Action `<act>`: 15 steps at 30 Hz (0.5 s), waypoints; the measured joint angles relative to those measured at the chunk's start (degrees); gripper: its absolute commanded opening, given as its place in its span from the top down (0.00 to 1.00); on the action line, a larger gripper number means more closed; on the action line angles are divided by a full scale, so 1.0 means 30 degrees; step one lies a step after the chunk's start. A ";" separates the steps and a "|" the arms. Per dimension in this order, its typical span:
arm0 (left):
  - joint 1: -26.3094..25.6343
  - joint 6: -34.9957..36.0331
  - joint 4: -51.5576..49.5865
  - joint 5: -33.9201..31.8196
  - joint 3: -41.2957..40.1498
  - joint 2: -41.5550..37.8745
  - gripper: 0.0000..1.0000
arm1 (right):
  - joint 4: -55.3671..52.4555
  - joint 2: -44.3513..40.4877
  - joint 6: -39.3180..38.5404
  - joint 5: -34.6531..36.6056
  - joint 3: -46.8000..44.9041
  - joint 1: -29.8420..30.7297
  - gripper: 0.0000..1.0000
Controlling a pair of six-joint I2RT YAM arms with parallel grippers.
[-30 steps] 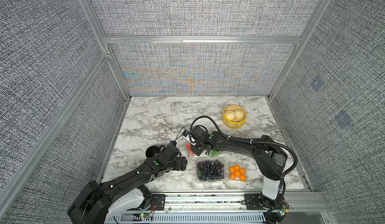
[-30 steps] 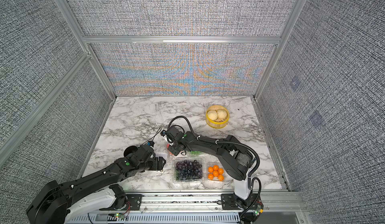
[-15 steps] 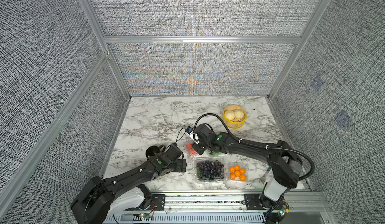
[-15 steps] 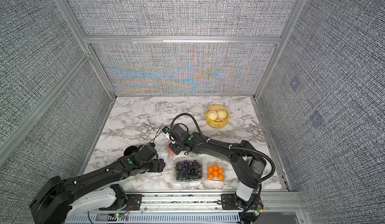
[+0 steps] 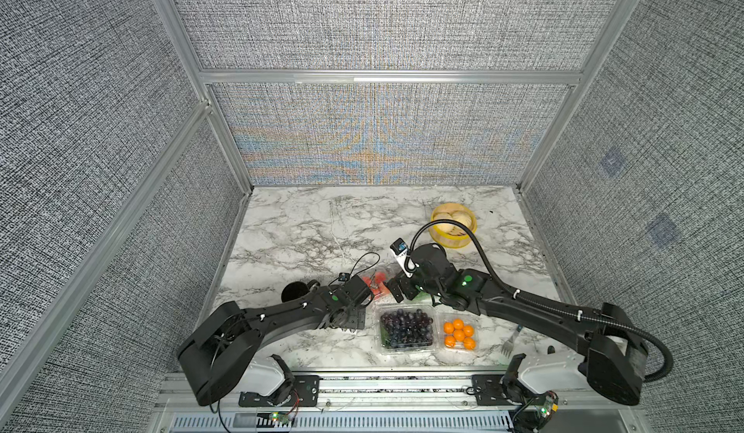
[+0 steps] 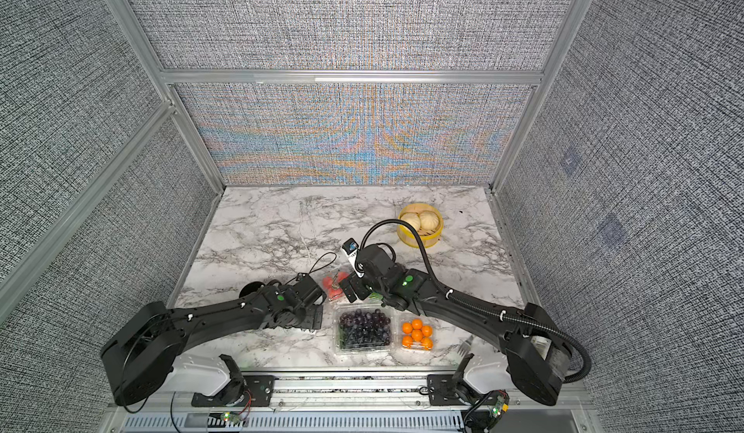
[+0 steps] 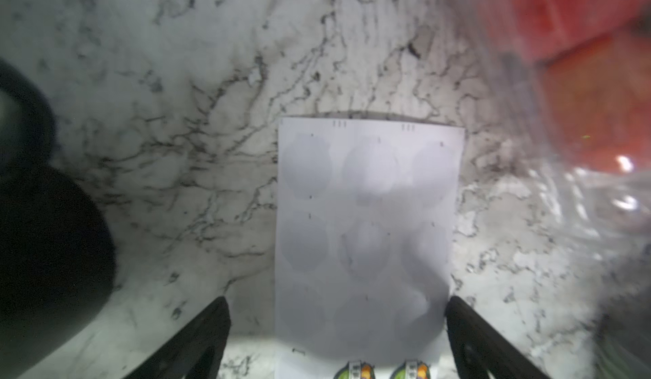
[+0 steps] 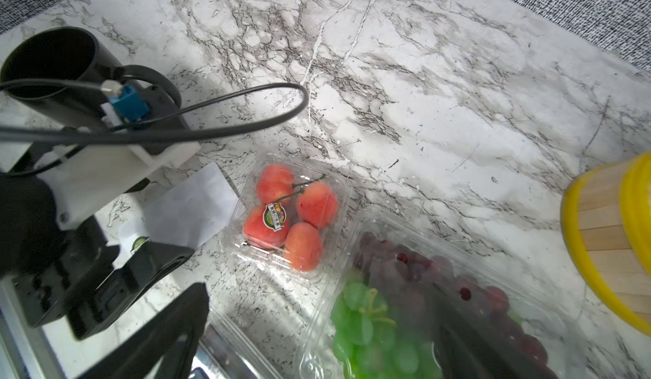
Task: Label fruit boxes
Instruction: Pick up the label sticker from the center of the board.
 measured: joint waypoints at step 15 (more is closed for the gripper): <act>-0.0262 -0.1137 0.1086 -0.0175 0.0146 0.1260 0.55 | 0.0750 -0.2113 0.0160 0.0066 -0.1756 -0.0182 0.01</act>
